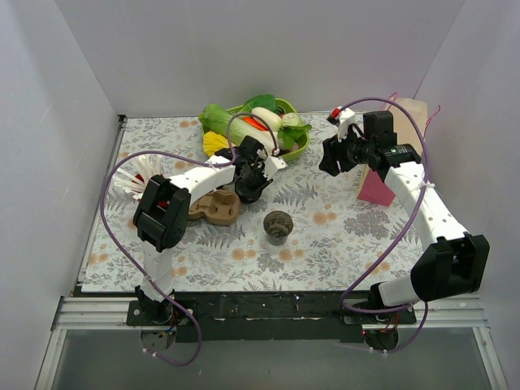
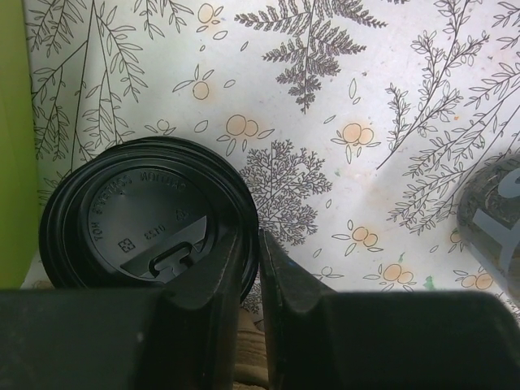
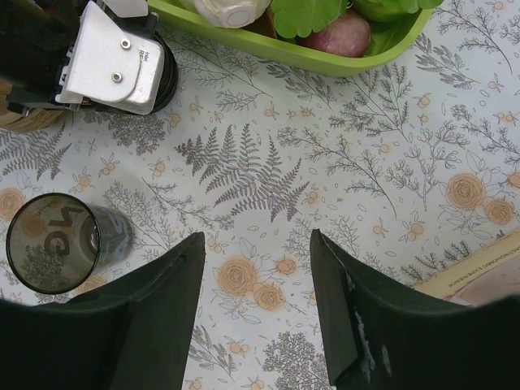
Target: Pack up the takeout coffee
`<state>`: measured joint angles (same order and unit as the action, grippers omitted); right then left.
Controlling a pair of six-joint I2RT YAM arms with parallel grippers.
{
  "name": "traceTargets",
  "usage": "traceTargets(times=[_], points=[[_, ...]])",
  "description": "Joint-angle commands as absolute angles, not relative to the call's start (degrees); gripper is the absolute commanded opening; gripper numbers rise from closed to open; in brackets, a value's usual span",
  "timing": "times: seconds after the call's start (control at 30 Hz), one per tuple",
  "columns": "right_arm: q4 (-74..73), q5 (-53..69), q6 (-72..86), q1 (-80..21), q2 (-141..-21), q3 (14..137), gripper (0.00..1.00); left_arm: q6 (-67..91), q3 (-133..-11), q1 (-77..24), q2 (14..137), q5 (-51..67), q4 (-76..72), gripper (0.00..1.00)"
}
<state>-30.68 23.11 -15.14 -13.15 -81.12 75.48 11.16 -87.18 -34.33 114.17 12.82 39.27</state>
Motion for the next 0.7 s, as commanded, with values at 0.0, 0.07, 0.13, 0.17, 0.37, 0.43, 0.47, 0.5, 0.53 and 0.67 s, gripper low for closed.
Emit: traceTargets(times=[0.0,0.07,0.13,0.17,0.37,0.43,0.47,0.5,0.53,0.67], points=[[-28.74,23.73,-14.59,-13.27,-81.56,75.15,0.62,12.04,-88.86,-34.36,112.59,13.45,39.81,0.15],[-28.74,23.82,-14.59,-13.27,-81.3,74.97,0.63,12.48,-88.68,-34.37,112.67,13.71,39.73,0.17],[-28.65,23.73,-14.5,-13.18,-81.39,74.8,0.63,12.83,-88.77,-34.37,112.68,13.89,39.73,0.16],[-28.65,23.73,-14.59,-13.27,-81.3,74.71,0.62,13.01,-88.86,-34.28,112.5,13.97,39.73,0.14],[-28.48,23.91,-14.41,-13.18,-81.21,74.44,0.63,13.88,-88.68,-34.37,112.59,14.24,39.73,0.09],[-28.39,23.91,-14.41,-13.18,-81.21,74.53,0.63,14.23,-88.77,-34.37,112.5,14.33,39.73,0.06],[-28.39,23.91,-14.41,-13.27,-81.3,74.53,0.63,14.33,-89.2,-34.37,112.59,14.41,39.9,0.06],[-28.39,23.91,-14.41,-13.18,-81.39,74.53,0.63,14.59,-89.38,-34.37,112.5,14.5,40.16,0.05],[-28.39,23.91,-14.41,-13.27,-81.3,74.53,0.63,14.76,-89.65,-34.37,112.41,14.85,40.34,0.05],[-28.39,23.99,-14.41,-13.27,-81.39,74.44,0.63,15.29,-90.53,-34.19,112.06,15.38,41.13,0.04]])
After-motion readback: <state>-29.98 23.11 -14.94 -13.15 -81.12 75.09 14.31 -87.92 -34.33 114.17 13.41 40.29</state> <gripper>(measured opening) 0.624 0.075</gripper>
